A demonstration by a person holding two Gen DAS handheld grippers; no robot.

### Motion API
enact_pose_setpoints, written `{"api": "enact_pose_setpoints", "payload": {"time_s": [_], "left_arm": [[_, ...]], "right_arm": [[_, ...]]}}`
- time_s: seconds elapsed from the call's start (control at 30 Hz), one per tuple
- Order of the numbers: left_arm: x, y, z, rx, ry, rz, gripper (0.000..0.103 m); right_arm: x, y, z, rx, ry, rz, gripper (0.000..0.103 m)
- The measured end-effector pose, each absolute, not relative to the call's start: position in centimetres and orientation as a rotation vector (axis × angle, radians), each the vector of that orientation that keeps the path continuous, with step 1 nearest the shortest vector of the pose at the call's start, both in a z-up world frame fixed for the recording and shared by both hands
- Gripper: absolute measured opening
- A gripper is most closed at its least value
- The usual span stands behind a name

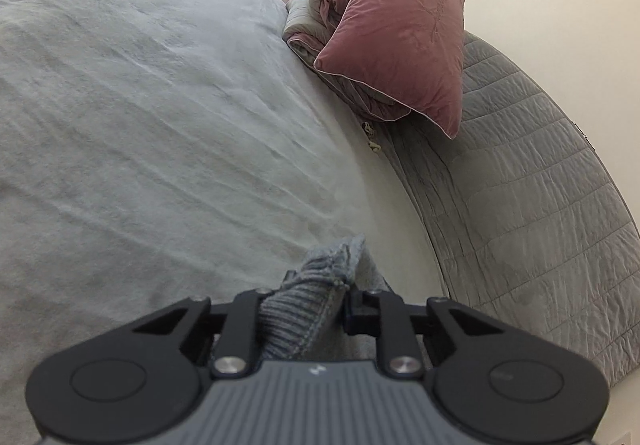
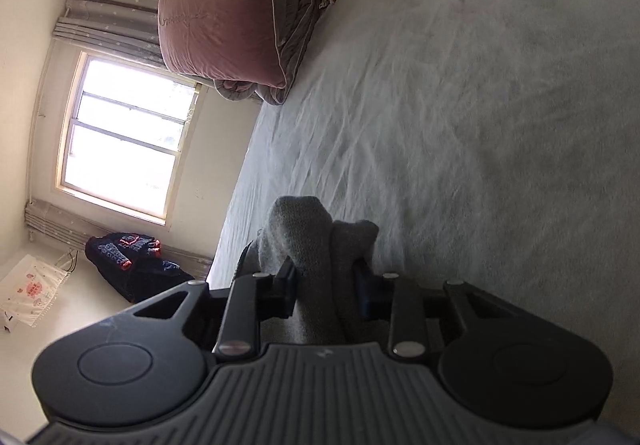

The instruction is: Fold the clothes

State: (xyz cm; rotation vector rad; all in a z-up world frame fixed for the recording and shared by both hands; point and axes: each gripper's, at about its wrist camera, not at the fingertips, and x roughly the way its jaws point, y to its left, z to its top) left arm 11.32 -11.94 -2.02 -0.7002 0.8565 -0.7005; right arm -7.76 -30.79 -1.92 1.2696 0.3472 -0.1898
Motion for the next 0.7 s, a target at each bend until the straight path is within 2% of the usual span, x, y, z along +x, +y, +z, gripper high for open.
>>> {"api": "enact_pose_setpoints", "payload": {"time_s": [0.63,0.67,0.7], "left_arm": [[23.4,-33.6,0.1,-0.609,0.822,-0.779,0.018],[24.1,-34.5,0.1,-0.602,0.818,-0.784,0.017],[24.7,-35.2,0.0,-0.594,0.814,-0.788,0.012]], "right_arm": [[2.0,-49.3,-1.8,1.15,0.192,-0.29,0.032],[2.5,-50.1,-2.0,1.136,0.184,-0.293,0.032],[3.1,-50.9,-2.2,1.124,0.181,-0.298,0.032]]}}
